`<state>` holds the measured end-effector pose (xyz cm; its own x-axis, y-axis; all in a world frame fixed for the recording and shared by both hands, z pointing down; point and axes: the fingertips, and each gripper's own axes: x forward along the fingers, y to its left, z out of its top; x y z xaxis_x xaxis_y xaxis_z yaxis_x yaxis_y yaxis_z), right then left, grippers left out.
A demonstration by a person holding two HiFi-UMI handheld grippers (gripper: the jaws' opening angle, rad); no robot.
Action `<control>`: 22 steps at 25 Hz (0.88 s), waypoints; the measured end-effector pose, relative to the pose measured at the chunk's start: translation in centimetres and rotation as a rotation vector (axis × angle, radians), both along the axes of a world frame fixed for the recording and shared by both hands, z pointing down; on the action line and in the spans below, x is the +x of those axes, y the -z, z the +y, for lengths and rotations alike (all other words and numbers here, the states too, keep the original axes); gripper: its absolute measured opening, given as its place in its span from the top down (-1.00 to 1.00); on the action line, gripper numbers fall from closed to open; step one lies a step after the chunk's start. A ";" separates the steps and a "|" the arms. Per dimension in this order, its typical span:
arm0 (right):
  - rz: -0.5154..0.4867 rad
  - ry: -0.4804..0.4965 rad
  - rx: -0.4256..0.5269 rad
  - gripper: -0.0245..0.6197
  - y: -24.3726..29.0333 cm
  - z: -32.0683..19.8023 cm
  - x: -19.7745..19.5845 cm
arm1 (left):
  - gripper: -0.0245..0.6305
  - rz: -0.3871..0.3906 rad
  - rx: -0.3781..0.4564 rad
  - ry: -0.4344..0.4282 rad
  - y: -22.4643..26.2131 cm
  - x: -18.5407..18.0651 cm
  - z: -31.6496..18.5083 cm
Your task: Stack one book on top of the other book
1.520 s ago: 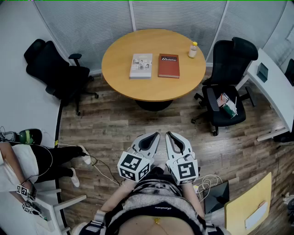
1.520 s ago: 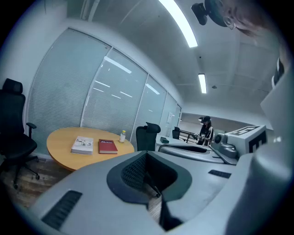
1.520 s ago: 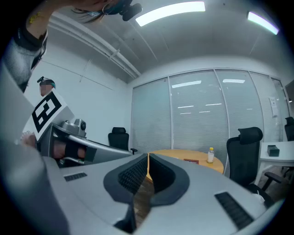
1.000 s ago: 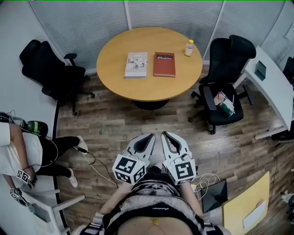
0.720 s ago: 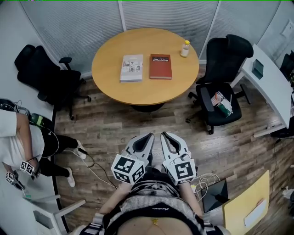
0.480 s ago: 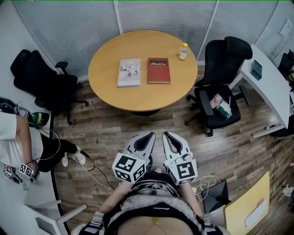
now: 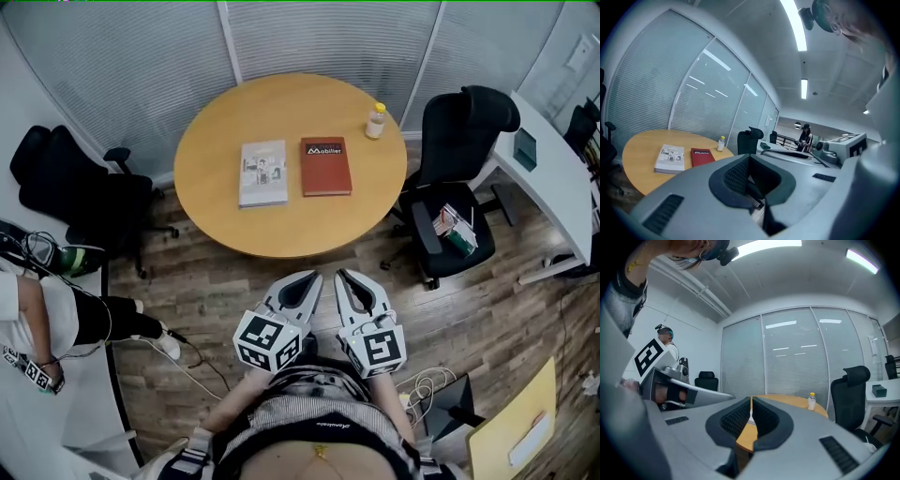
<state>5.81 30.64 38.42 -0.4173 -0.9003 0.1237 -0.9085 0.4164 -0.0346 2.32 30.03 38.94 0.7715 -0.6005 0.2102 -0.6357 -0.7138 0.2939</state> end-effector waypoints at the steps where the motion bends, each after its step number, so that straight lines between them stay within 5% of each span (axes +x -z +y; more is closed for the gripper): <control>1: 0.007 0.001 0.004 0.84 -0.1 -0.7 -0.3 | 0.87 0.000 -0.001 -0.005 -0.1 -0.2 -0.7; 22: 0.030 0.026 -0.037 0.84 -1.4 -7.8 -6.6 | 0.87 0.013 -0.043 0.004 -1.7 -6.2 -7.2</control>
